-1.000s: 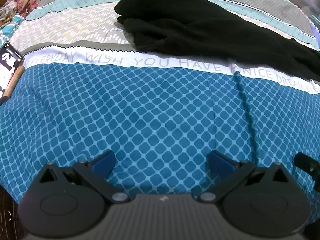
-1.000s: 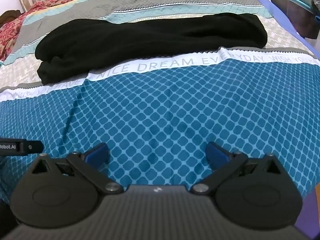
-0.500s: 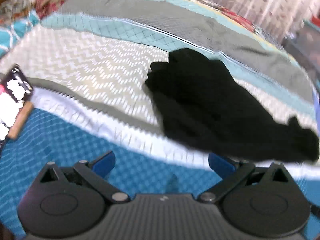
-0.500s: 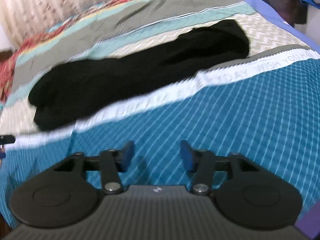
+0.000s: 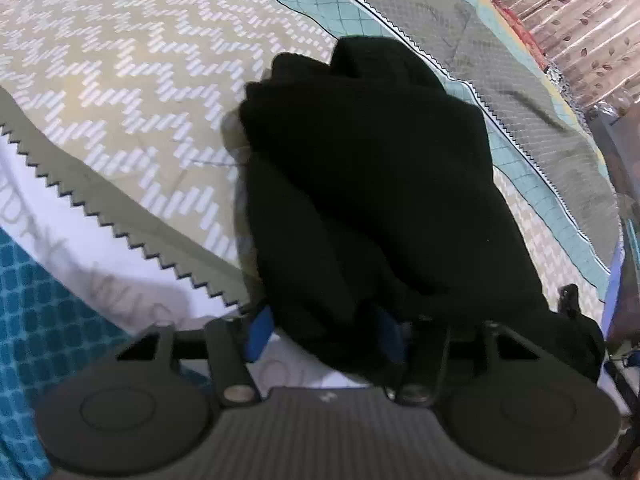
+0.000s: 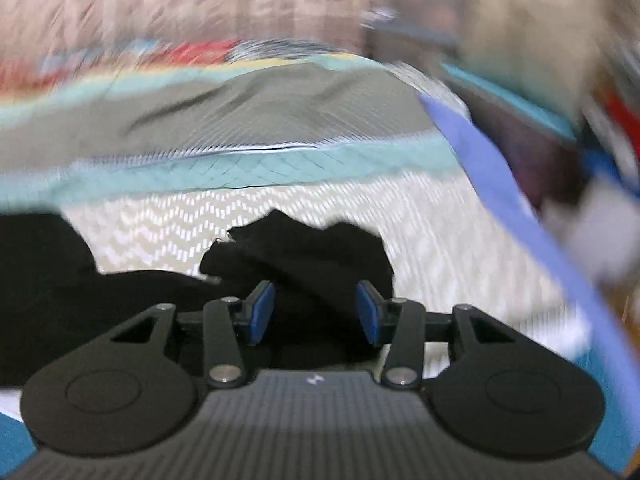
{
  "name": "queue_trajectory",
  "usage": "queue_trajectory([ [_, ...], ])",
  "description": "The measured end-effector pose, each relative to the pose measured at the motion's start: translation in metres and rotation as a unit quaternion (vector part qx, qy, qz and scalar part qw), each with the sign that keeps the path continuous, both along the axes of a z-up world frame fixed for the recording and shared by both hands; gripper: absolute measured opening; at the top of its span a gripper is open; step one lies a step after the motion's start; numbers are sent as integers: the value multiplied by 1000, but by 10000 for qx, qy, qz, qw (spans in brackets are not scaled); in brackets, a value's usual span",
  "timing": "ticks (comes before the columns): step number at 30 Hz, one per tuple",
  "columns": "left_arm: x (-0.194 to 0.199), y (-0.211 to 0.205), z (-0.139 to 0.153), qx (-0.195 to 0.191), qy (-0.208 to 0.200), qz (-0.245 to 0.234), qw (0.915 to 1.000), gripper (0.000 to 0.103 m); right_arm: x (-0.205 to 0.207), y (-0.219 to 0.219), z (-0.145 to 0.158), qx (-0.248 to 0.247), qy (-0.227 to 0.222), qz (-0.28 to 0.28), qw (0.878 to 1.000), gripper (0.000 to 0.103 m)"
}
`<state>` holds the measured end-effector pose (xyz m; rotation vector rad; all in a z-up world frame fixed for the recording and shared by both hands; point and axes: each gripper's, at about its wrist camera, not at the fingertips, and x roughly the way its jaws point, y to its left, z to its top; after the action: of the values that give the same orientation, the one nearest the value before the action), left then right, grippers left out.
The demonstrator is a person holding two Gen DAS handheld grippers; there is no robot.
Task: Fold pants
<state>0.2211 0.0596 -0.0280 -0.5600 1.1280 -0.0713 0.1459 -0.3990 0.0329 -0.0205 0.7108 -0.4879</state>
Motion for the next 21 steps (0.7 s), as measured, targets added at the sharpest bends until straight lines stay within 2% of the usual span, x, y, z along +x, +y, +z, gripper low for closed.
queue_trajectory([
  [3, 4, -13, 2, 6, -32, -64, 10000, 18, 49, -17, -12, 162, 463, 464, 9977, 49],
  [6, 6, -16, 9, -47, -46, 22, 10000, 12, 69, -19, -29, 340, 907, 742, 9925, 47],
  [7, 2, -16, 13, 1, -72, 25, 10000, 11, 70, -22, -36, 253, 1045, 708, 9917, 44],
  [8, 1, -16, 18, 31, -103, 40, 9999, 11, 68, -28, -40, 169, 1080, 540, 9925, 32],
  [9, 0, -15, 24, 38, -153, 60, 9999, 11, 63, -35, -36, 149, 987, 326, 9945, 7],
  [11, -9, -10, 39, 22, -330, 81, 9994, 11, 47, -48, -9, 413, 353, -6, 9985, 7],
  [14, -30, 10, 63, -114, -511, 86, 9986, 11, 6, -67, 38, 818, -593, -344, 9943, 6],
  [17, -59, 30, 84, -147, -592, 102, 9981, 10, -58, -86, 78, 1117, -1287, -740, 9826, 6],
  [21, -98, 49, 97, 62, -558, 132, 9983, 10, -154, -101, 94, 1365, -1822, -1335, 9645, 6],
])
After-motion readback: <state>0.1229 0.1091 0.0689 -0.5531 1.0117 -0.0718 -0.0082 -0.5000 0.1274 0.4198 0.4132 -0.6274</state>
